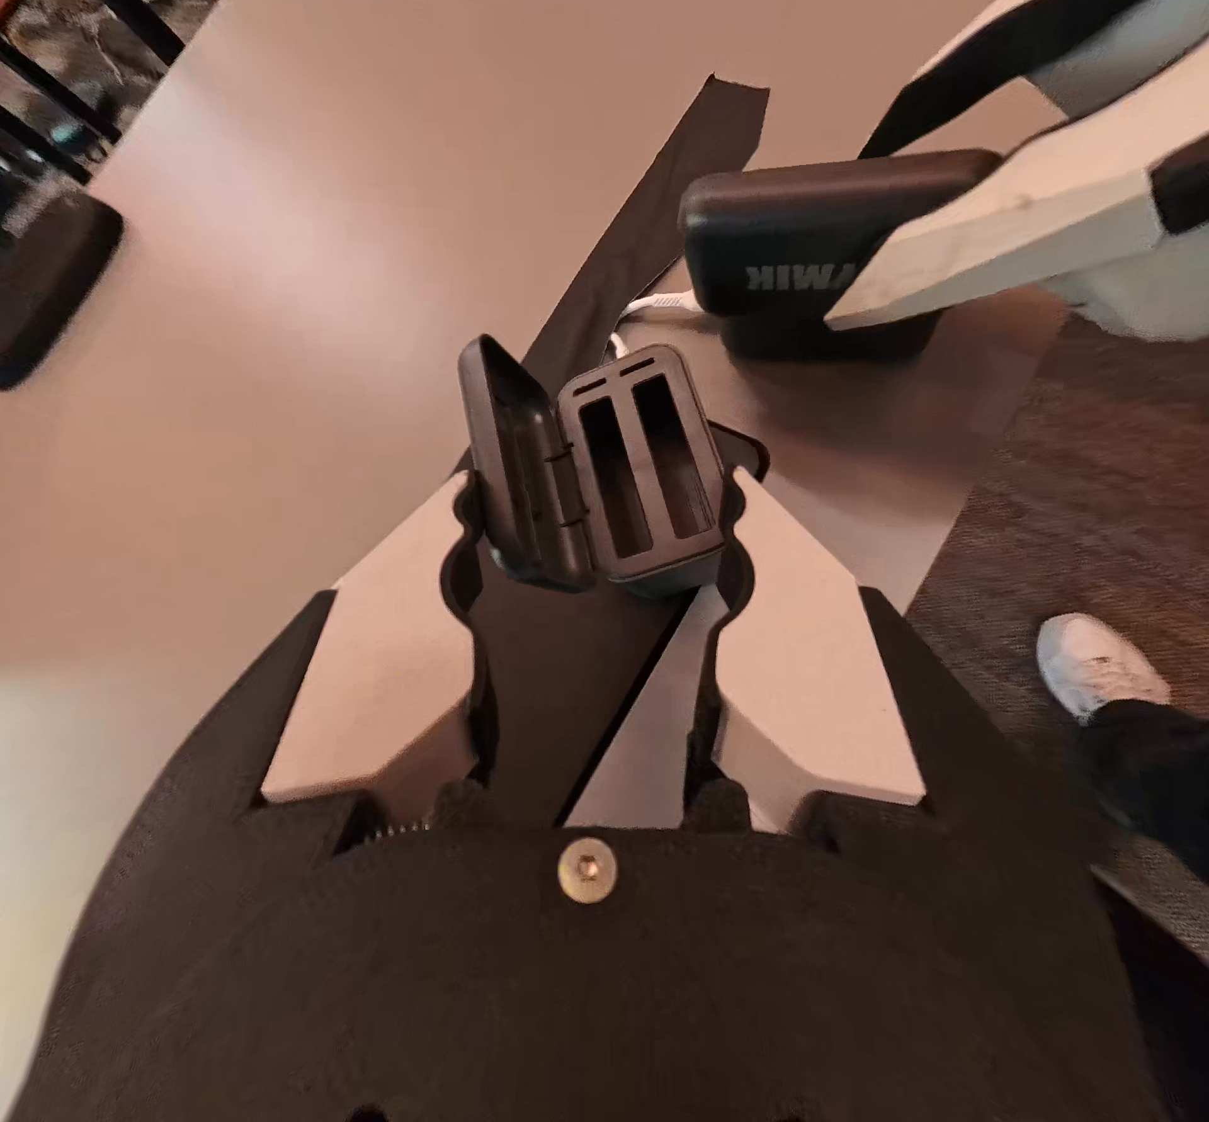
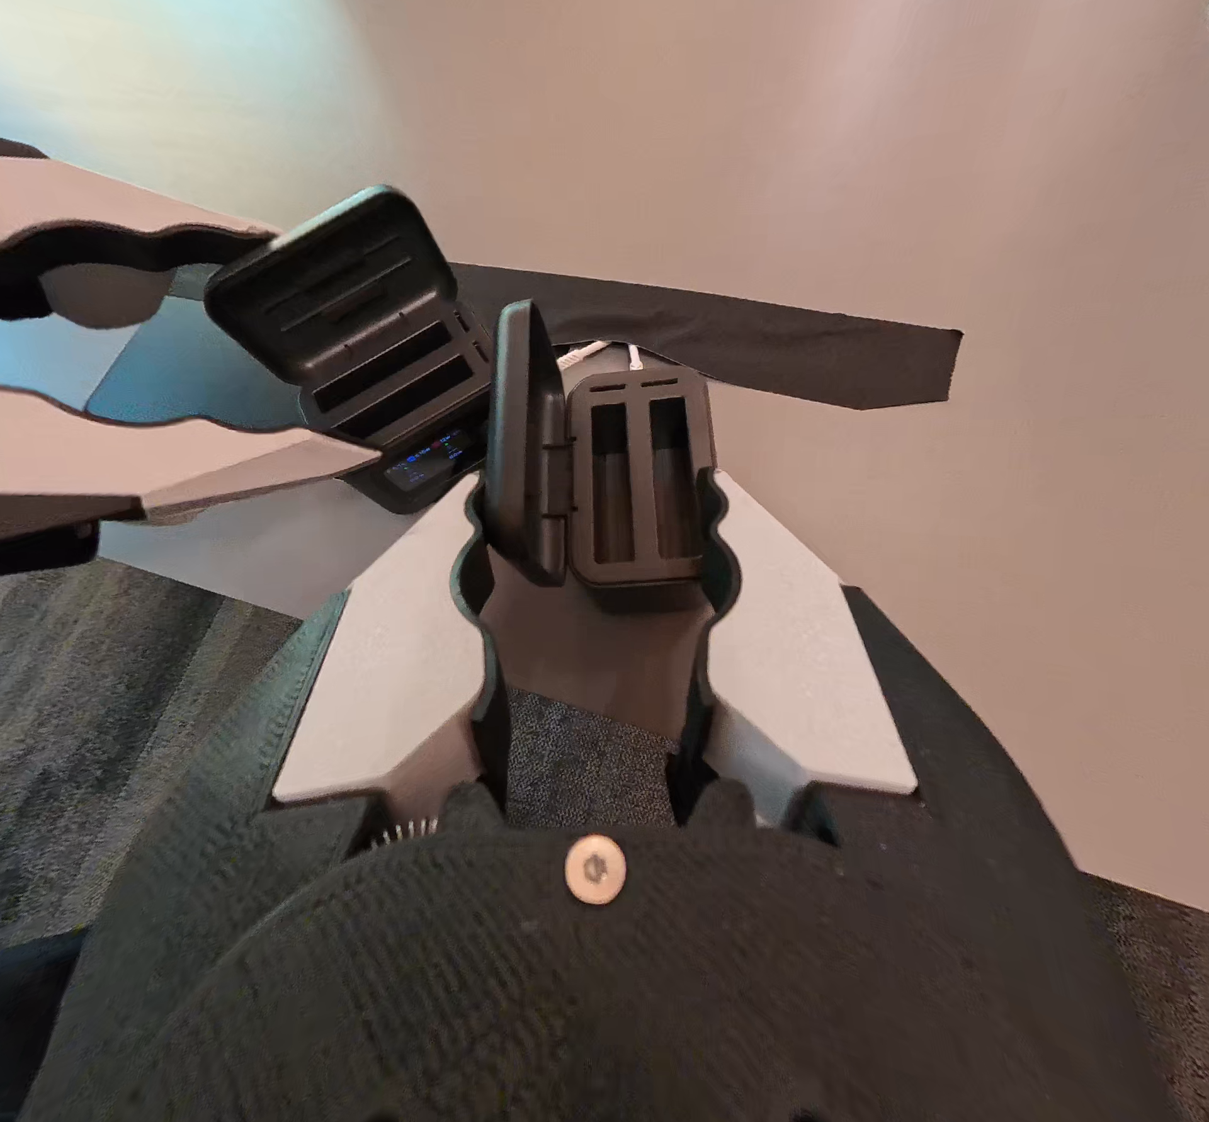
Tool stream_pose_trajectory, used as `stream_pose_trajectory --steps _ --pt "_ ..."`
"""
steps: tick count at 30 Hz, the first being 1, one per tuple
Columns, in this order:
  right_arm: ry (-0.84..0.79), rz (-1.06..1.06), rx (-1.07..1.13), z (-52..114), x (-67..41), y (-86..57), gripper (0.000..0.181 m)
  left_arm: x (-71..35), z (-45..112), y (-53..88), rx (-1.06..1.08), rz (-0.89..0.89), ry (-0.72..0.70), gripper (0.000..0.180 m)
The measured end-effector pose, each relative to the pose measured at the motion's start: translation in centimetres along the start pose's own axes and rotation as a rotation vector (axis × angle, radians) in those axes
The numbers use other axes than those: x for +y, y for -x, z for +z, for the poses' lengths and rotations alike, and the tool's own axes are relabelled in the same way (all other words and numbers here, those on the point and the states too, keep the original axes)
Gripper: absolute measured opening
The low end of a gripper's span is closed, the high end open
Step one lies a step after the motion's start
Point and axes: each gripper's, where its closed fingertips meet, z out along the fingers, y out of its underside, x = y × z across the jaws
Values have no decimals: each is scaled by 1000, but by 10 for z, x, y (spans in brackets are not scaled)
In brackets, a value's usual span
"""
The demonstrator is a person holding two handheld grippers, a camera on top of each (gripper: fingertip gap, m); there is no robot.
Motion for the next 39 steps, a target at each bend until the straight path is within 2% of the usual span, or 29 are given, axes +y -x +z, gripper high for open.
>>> stream_pose_trajectory --steps 5,9,10,12,13,15,17,20,22,24,27,29,32,35,39 --pt "-2 42 -17 0 0 -4 64 -6 2 -12 -20 146 -2 65" --pt "-4 79 -28 0 0 -12 71 -4 4 -18 -18 153 10 65" --pt "-5 96 -41 0 0 -13 71 -5 4 -18 -18 150 9 62" --pt "-15 163 -63 0 1 -18 70 -6 4 -20 -16 170 7 45" --pt "-20 212 -74 -1 1 -23 70 -5 5 -23 -8 183 12 44" --pt "-30 299 -101 -1 3 -29 68 -4 6 -25 -14 207 18 48" --pt "-28 345 -117 -1 8 -35 68 -3 5 -22 -43 207 27 61" --pt "-62 310 -186 -4 10 -30 72 -3 1 -15 -65 88 25 70" --pt "-97 211 -212 -11 11 -20 82 1 -2 -11 -51 -34 33 73" --pt "-82 86 -144 -8 19 -19 89 5 3 -8 -30 -132 57 77" --pt "-50 -103 -17 -2 24 -23 83 6 11 -4 -10 -203 76 75" --pt "-59 -160 18 3 20 -21 71 8 17 -7 2 -205 94 72" --pt "-33 -169 23 12 21 -18 65 12 24 -14 22 -208 113 61" --pt "-1 -169 40 20 25 -18 57 17 30 -18 29 -249 142 63" --pt "-6 -105 34 20 25 -18 56 17 31 -19 46 -294 151 64"
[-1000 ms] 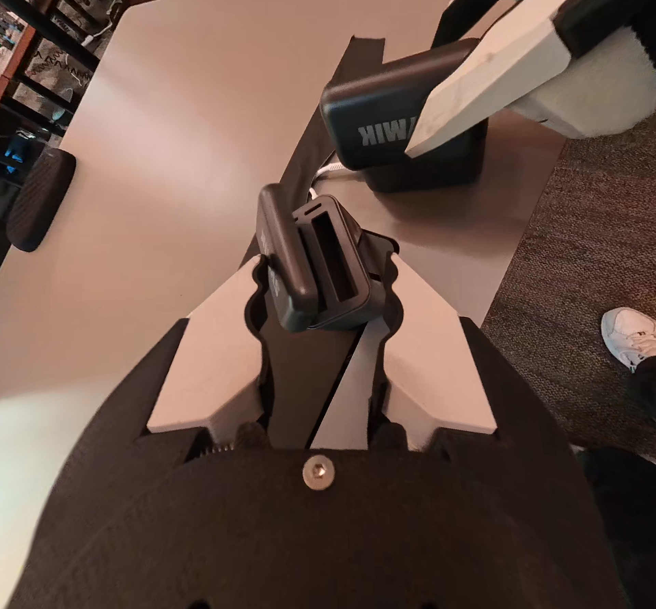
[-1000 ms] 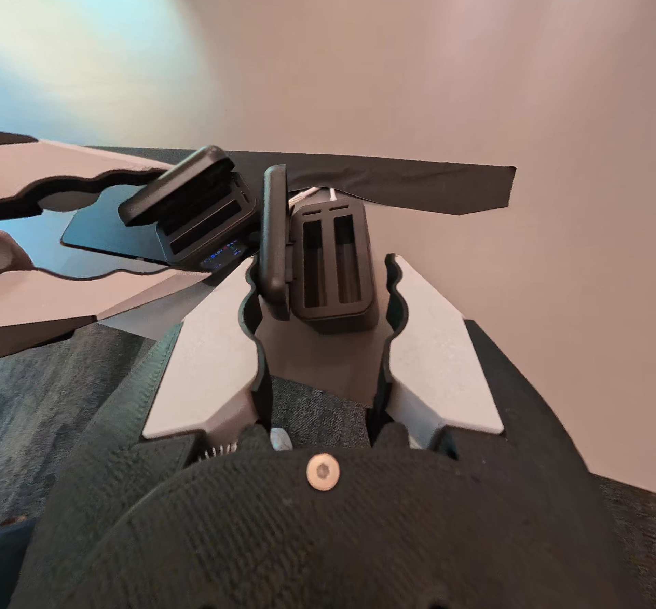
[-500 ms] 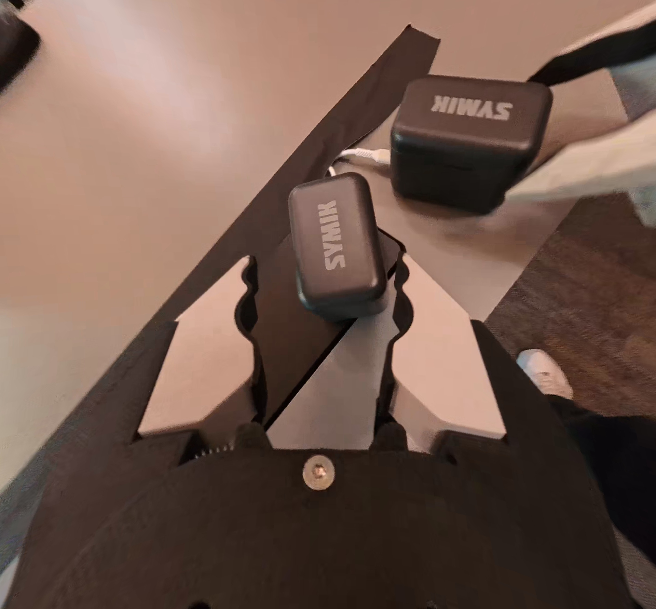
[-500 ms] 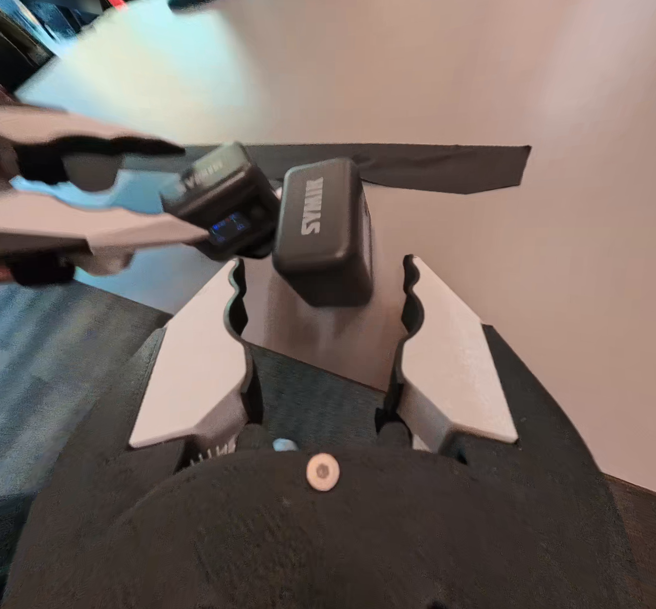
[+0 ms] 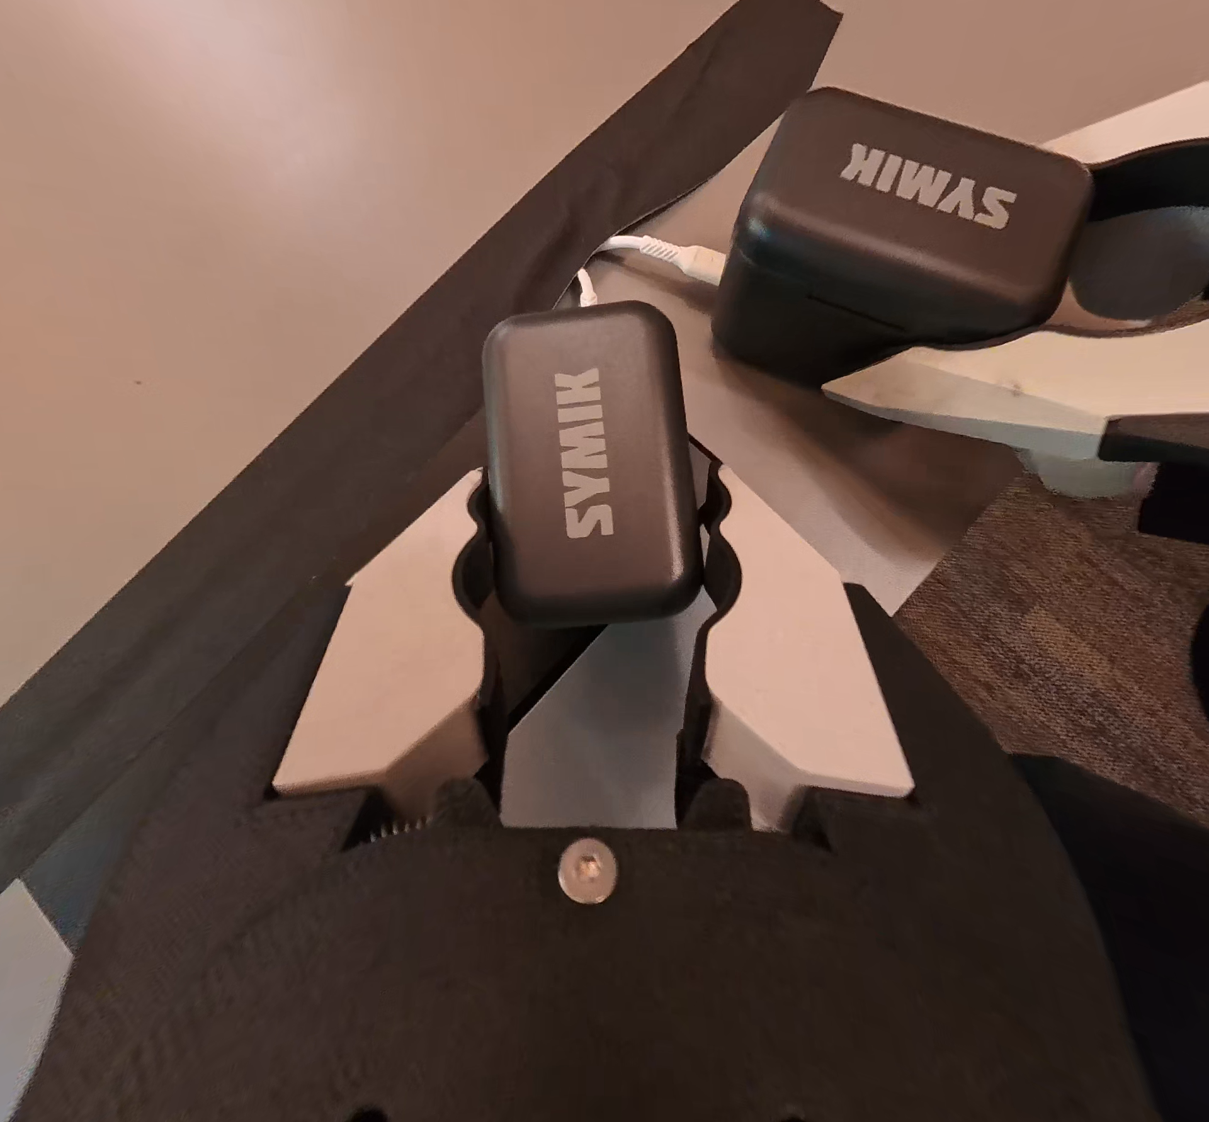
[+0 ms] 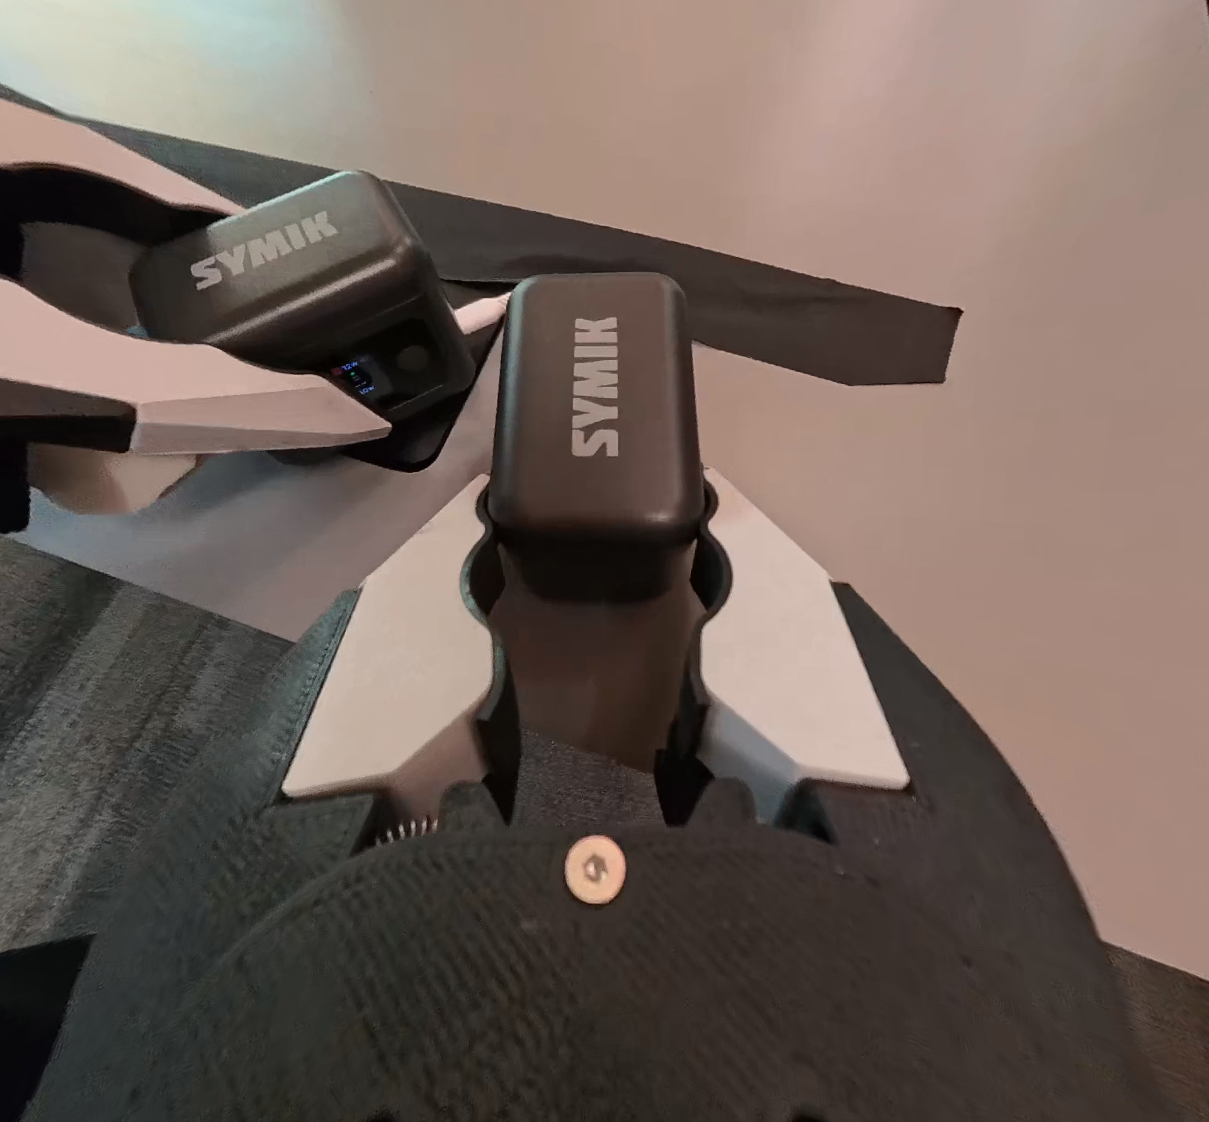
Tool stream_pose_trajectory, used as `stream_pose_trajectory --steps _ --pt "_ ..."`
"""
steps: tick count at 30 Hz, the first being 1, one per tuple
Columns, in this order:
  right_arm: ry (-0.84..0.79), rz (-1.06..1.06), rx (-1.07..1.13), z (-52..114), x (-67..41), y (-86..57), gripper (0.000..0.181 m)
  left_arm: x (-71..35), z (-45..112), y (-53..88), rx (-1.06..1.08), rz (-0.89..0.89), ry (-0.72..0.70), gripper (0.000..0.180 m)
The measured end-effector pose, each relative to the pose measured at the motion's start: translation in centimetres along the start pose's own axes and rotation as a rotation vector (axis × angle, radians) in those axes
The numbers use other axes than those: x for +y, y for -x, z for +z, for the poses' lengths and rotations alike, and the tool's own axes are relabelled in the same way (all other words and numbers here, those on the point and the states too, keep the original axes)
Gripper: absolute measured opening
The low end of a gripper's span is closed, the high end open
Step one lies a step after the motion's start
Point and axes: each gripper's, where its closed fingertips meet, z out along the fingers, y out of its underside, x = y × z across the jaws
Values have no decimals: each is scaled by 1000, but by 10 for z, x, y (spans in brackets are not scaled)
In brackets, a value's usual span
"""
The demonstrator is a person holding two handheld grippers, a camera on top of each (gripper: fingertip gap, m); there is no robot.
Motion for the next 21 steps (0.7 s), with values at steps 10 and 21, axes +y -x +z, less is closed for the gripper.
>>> stream_pose_trajectory --steps 10,21 --pt "85 467 -229 -4 -6 -2 56 -4 -2 0 310 -362 93 63" --pt "388 950 -442 -7 -15 -4 56 -12 -5 -1 804 -959 196 61"
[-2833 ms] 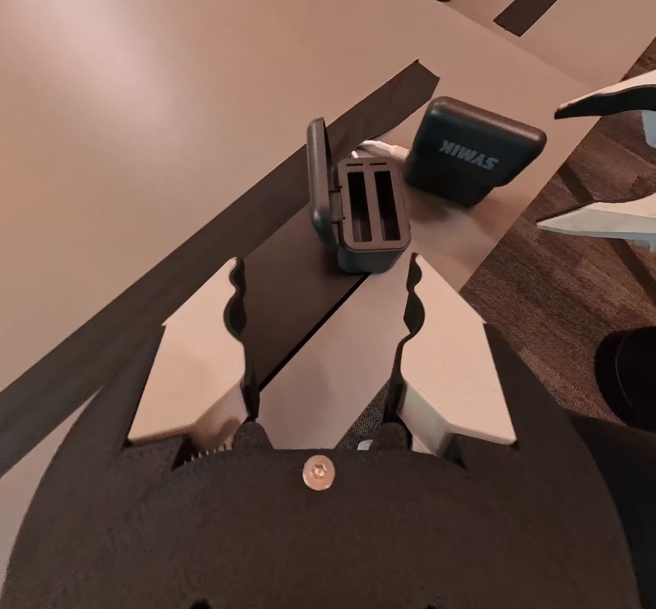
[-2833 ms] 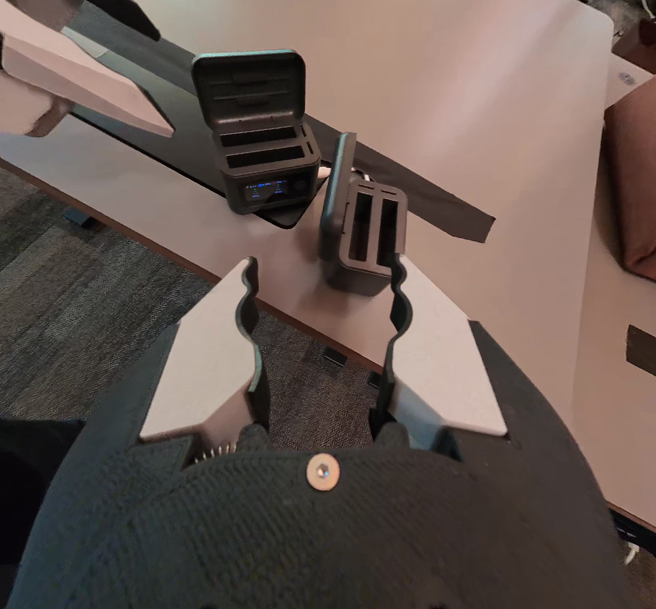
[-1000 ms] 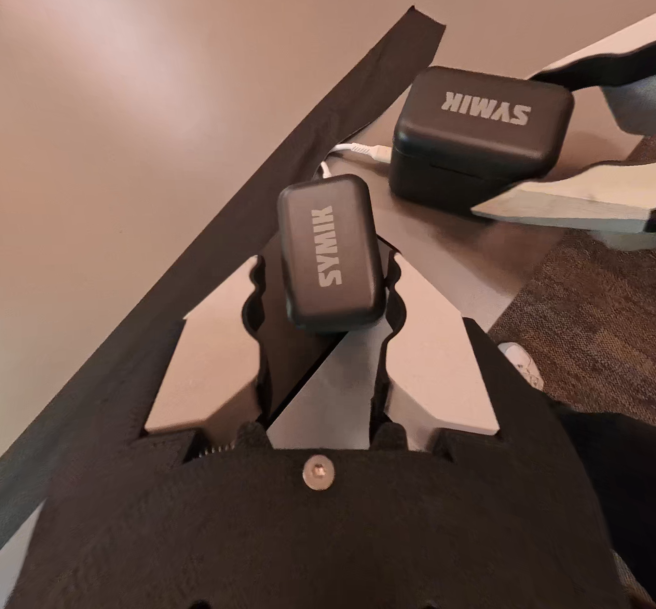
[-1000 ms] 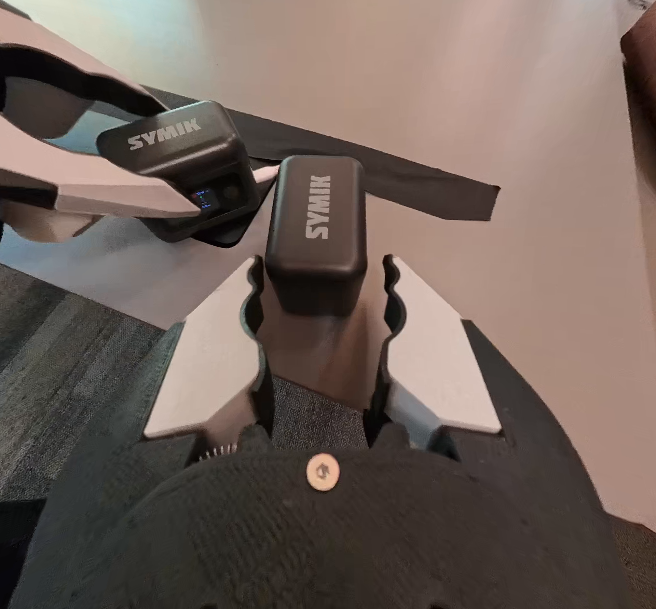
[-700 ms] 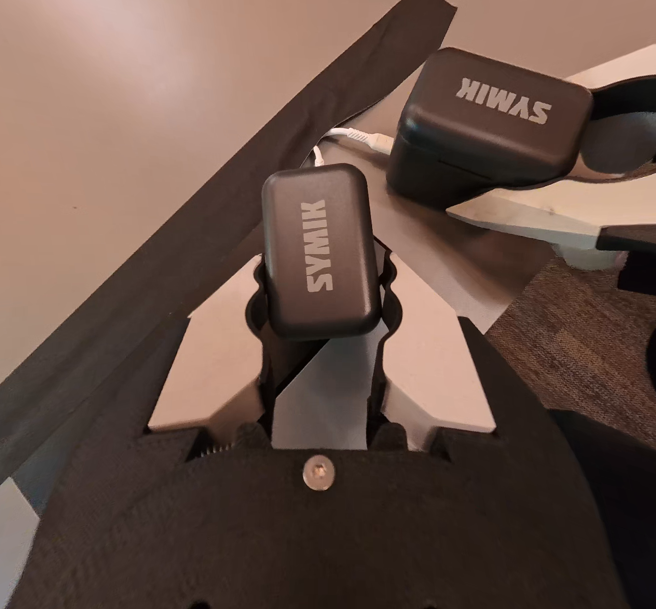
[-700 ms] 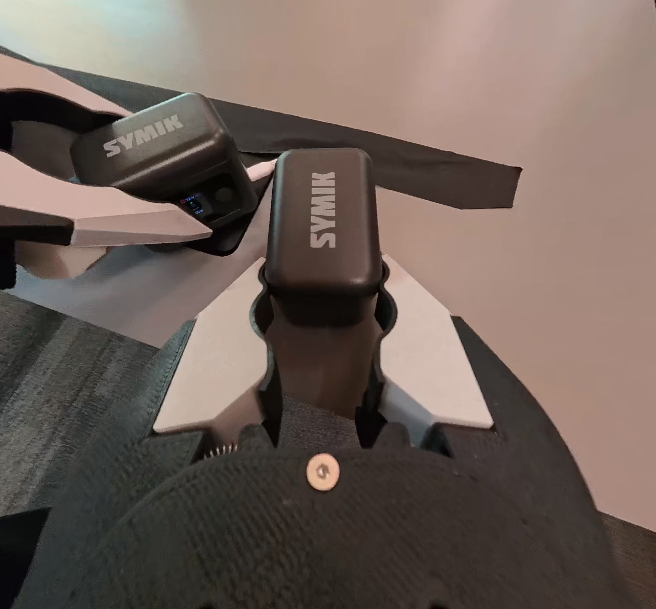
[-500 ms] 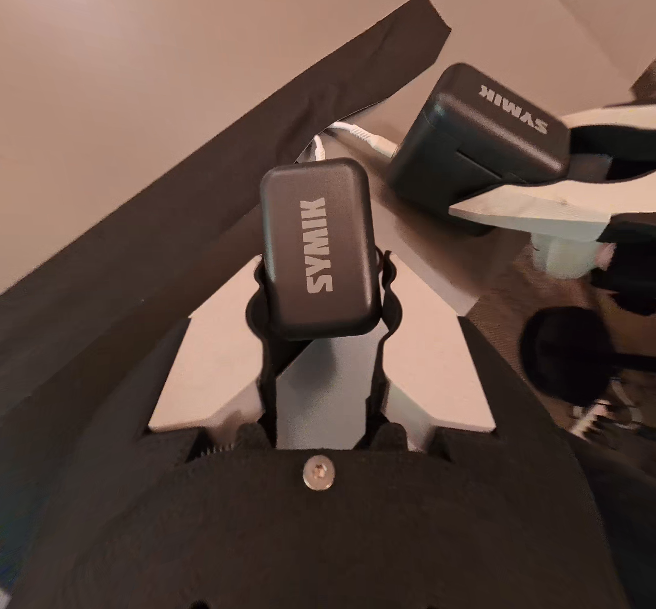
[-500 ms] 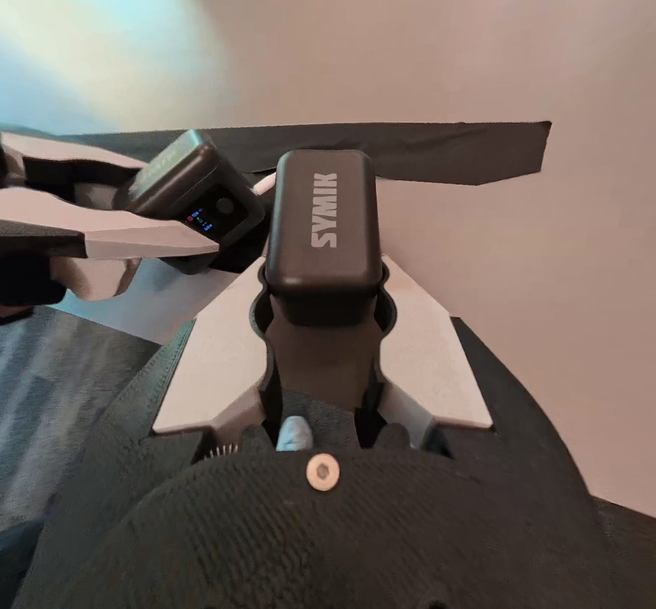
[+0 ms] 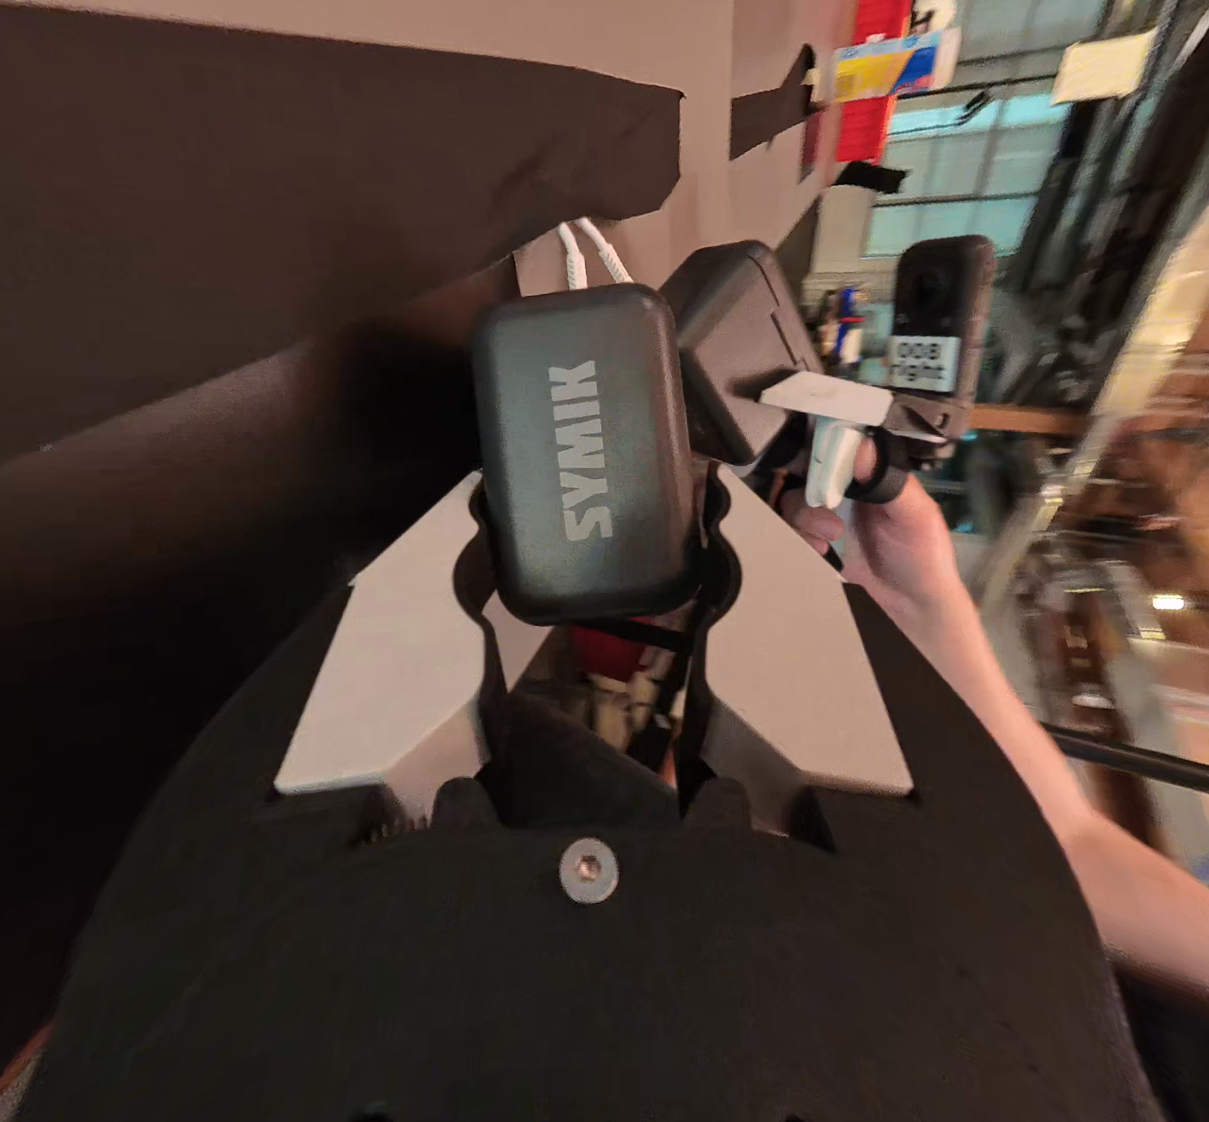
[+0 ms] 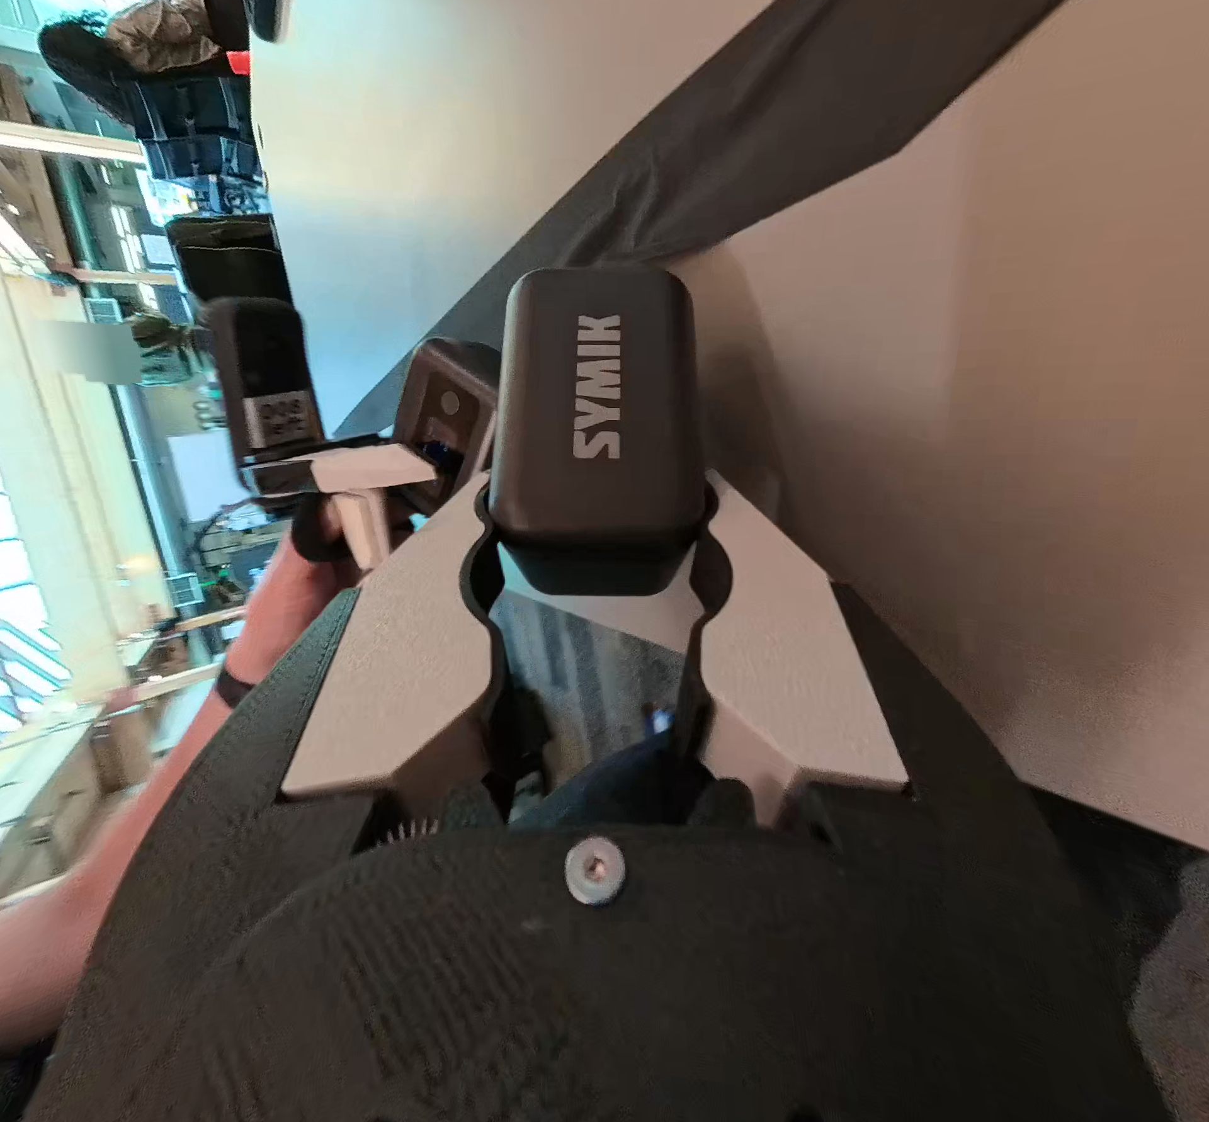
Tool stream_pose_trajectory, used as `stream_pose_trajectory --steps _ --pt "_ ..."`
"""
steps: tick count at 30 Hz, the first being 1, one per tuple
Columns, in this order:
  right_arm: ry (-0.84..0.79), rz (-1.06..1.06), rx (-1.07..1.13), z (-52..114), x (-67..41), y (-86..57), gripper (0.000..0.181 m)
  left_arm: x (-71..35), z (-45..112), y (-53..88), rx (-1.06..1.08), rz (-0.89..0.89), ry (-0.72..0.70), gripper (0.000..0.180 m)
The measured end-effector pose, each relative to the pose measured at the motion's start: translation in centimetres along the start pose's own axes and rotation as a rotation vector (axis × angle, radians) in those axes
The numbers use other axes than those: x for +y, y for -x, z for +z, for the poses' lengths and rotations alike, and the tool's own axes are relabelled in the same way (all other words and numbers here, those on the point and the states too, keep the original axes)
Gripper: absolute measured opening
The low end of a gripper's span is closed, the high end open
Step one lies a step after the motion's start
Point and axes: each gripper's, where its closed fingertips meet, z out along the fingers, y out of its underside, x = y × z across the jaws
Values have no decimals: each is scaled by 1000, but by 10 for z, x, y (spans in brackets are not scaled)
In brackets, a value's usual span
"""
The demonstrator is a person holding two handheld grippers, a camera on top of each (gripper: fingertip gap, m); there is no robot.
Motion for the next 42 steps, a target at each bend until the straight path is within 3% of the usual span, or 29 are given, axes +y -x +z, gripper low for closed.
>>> stream_pose_trajectory --steps 4,12,20,23,27,30,37,40,42 --pt "103 202 -46 -3 -5 4 56 1 1 -5 160 -199 46 62" --pt "178 529 -190 -7 -17 3 56 0 -1 -14 335 -424 107 61" --pt "189 556 -215 -6 -17 2 56 -3 -3 -17 379 -479 109 61" --pt "184 297 -124 -6 -16 1 56 -3 -2 -10 202 -277 99 61" --pt "88 -326 121 -3 -12 -4 56 -12 -7 -2 -143 188 34 61" --pt "-3 -622 262 1 -5 -8 56 -6 -5 2 -358 485 54 61" --pt "-158 -820 381 9 9 -17 58 8 -4 17 -667 799 42 61" --pt "-218 -914 392 11 11 -8 72 9 -7 16 -772 906 -12 57" --pt "-273 -982 384 3 16 7 81 9 -13 8 -768 926 -82 66"
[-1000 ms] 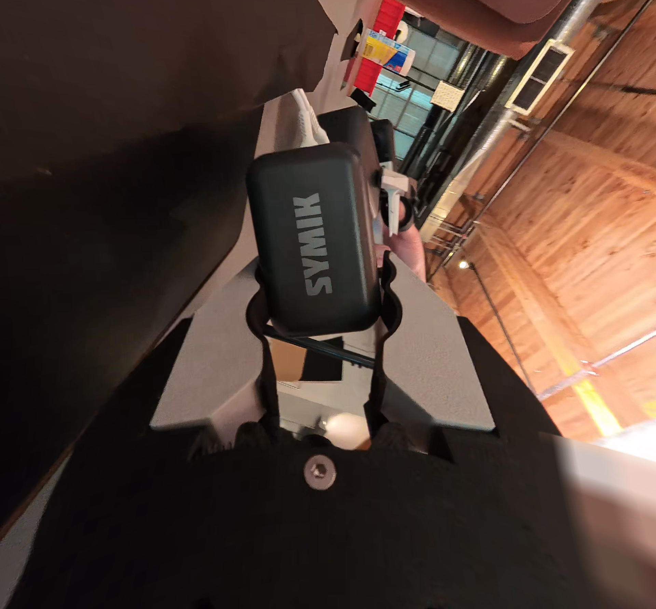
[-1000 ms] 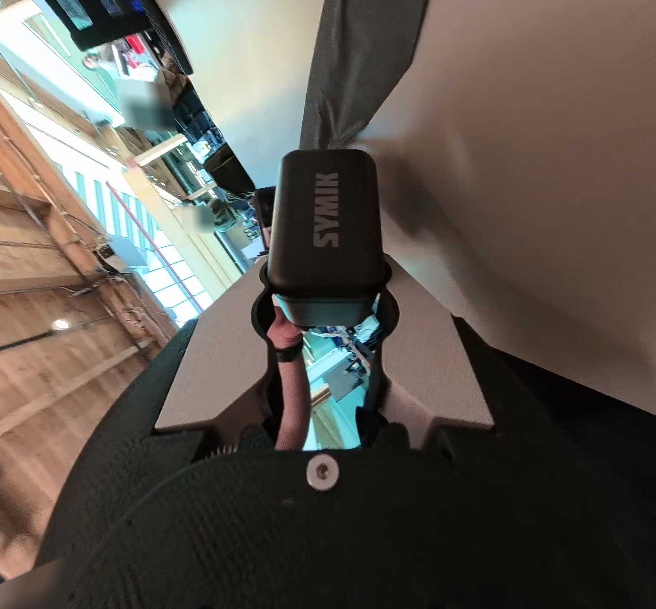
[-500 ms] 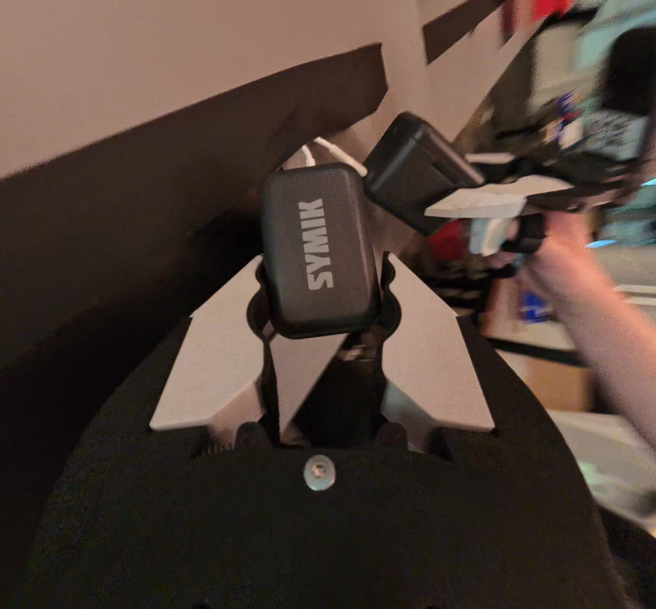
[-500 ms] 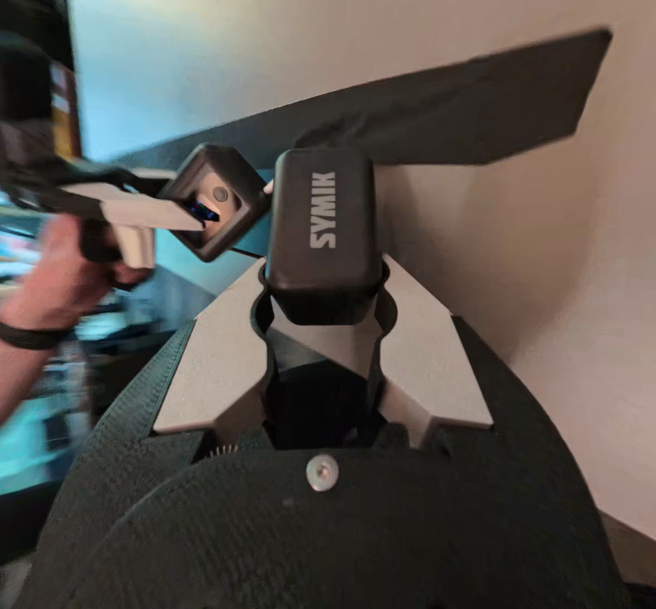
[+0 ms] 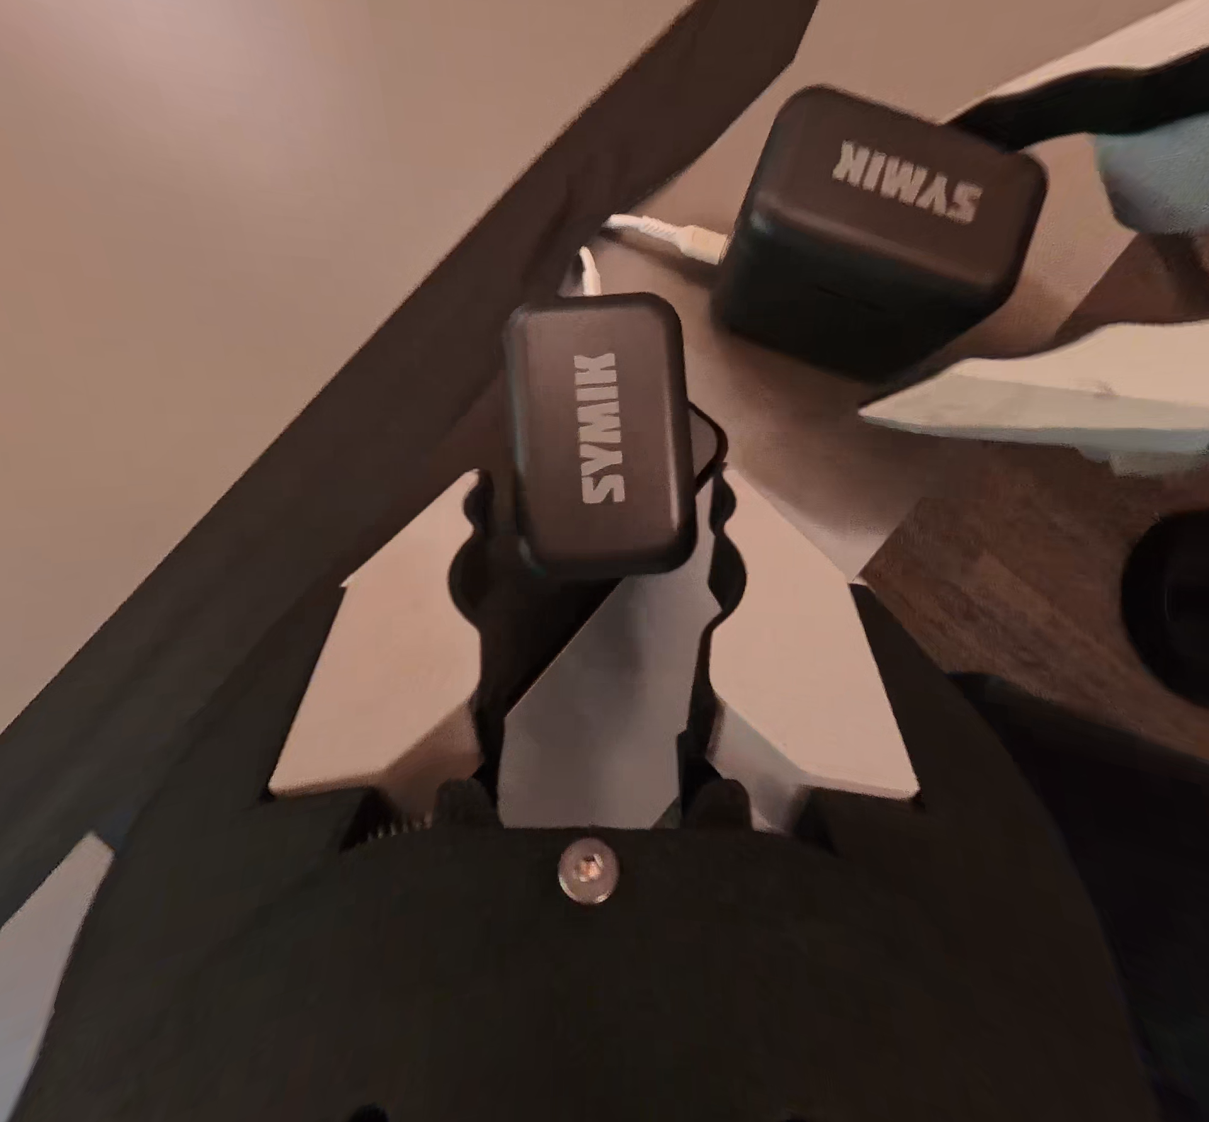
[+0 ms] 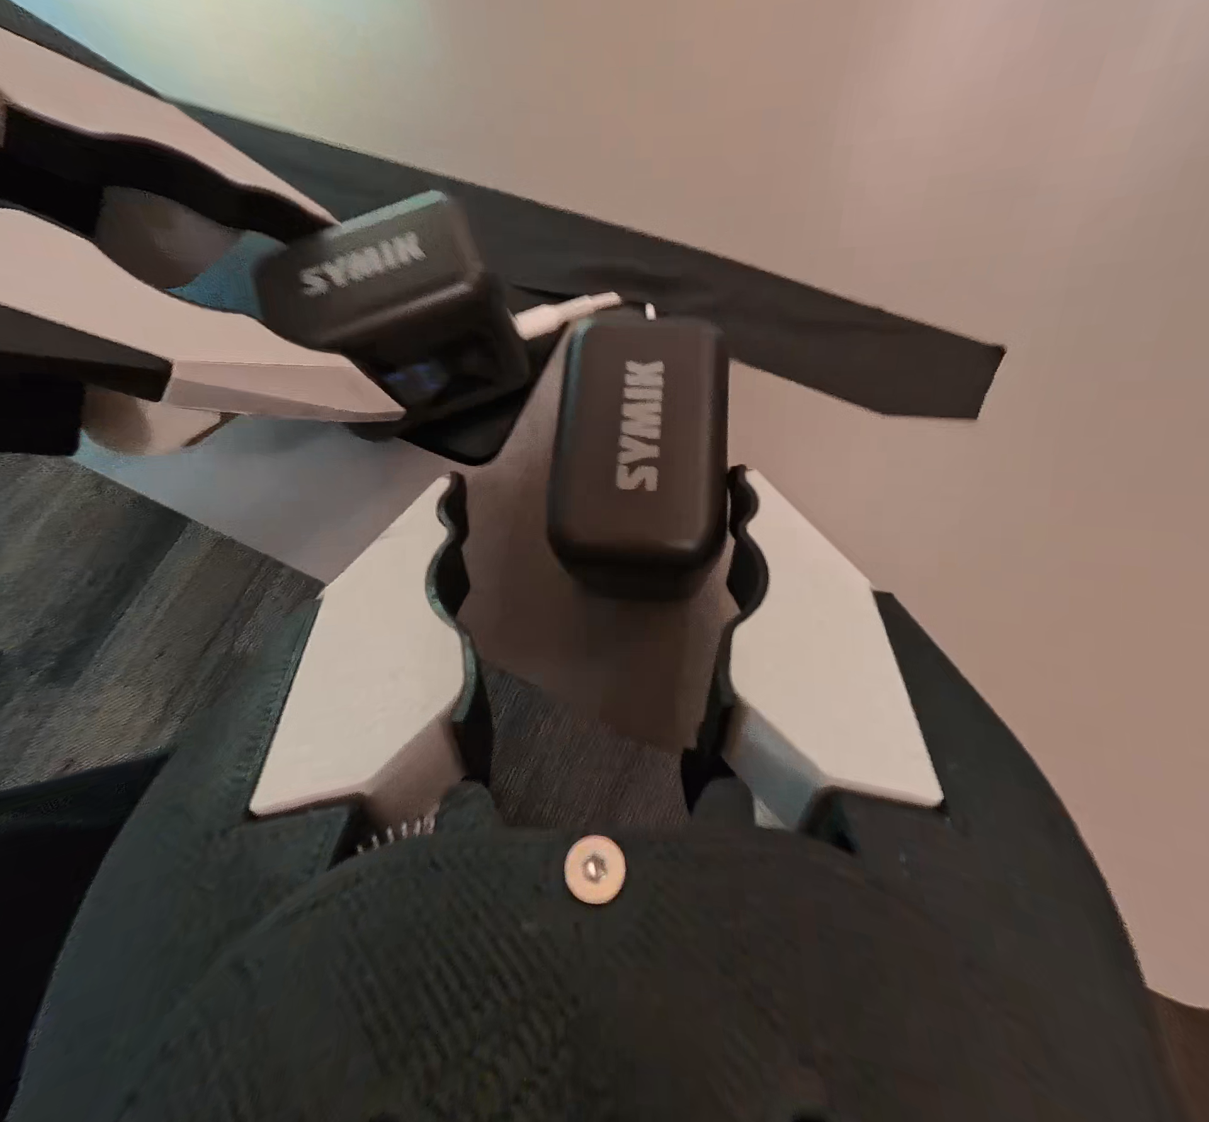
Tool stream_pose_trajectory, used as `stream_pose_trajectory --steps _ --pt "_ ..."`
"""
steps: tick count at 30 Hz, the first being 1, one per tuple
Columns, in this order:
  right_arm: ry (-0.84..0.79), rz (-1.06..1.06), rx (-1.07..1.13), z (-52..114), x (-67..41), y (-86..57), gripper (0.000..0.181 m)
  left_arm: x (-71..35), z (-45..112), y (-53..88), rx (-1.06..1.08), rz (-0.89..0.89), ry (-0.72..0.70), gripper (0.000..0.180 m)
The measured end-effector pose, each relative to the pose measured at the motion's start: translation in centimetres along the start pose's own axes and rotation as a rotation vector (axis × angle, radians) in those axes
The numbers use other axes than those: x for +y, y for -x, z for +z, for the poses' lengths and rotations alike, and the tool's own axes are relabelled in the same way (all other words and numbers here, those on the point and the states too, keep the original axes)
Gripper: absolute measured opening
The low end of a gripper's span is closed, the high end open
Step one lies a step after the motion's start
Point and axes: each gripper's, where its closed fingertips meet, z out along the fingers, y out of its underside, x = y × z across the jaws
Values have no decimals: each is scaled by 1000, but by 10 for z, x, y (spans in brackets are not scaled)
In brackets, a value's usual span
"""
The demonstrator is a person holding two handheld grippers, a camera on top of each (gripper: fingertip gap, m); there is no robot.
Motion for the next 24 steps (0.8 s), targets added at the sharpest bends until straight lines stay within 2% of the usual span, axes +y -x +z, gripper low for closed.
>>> stream_pose_trajectory --steps 2,4,5,8,10,12,15,18,21,24 --pt "-151 -81 18 -25 -31 15 79 -3 -22 11 -24 -71 -75 75" --pt "-322 -165 18 -43 -73 48 68 1 -56 35 -41 -182 -161 85" --pt "-356 -188 12 -40 -91 69 72 8 -75 56 -79 -223 -198 91" --pt "-267 -174 -36 14 -125 140 92 54 -114 136 -209 -252 -217 114" --pt "-308 -136 -70 59 -154 187 93 90 -121 190 -262 -215 -188 125" --pt "-316 -91 -46 116 -169 214 106 120 -117 236 -282 -172 -146 138" --pt "-189 32 -32 193 -155 239 126 157 -105 290 -299 -151 -58 156" --pt "-79 92 7 229 -131 244 135 177 -99 317 -285 -180 -45 158" --pt "6 105 59 239 -116 241 133 186 -91 323 -230 -246 -89 159" --pt "59 18 137 243 -111 239 130 187 -92 326 -241 -255 -107 157"
